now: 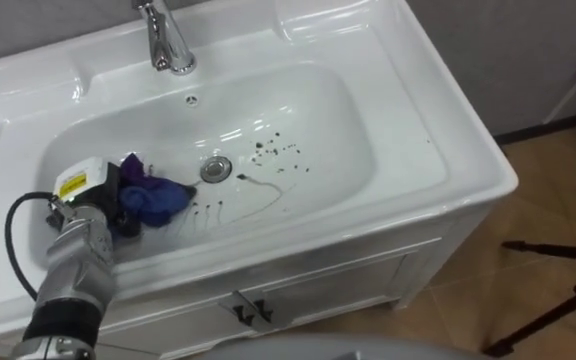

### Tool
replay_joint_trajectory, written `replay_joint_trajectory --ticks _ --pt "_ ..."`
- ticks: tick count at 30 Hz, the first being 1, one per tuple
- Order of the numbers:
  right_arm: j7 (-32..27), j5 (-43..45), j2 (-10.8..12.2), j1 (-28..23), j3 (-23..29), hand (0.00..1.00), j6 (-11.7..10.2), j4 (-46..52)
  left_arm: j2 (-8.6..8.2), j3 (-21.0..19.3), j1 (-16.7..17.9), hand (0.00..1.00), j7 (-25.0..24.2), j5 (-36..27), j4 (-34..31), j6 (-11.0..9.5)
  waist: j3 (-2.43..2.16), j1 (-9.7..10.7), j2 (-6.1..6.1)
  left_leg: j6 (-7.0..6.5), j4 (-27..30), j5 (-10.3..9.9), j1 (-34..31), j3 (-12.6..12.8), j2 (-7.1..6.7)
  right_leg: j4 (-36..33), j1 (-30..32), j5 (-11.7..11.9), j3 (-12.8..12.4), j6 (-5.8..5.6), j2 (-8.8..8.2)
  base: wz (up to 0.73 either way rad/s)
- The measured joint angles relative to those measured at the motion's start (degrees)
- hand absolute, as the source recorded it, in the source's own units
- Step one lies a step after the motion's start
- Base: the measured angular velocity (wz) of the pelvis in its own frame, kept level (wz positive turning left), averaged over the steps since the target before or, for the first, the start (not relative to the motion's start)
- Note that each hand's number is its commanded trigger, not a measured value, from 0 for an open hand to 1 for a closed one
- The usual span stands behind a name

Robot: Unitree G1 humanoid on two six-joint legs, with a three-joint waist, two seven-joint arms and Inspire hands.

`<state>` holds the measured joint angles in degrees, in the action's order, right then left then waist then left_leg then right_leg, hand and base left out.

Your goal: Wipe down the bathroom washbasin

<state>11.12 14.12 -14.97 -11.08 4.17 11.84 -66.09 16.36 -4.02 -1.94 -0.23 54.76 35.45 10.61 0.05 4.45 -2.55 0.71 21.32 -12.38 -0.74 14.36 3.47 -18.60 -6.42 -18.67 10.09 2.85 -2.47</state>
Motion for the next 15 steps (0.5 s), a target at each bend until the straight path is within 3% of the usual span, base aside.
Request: replay_joint_trajectory --ticks 15 --pt "0.10 0.08 -0.05 -0.06 1.73 0.00 0.00 0.05 0.06 -0.62 -2.51 1.00 -4.24 -1.69 1.70 1.16 -0.26 0.00 -0.28 0.10 -0.07 0.07 0.45 -0.14 -0.03 0.43 -0.68 -0.02 0.13 0.08 0.06 0.00"
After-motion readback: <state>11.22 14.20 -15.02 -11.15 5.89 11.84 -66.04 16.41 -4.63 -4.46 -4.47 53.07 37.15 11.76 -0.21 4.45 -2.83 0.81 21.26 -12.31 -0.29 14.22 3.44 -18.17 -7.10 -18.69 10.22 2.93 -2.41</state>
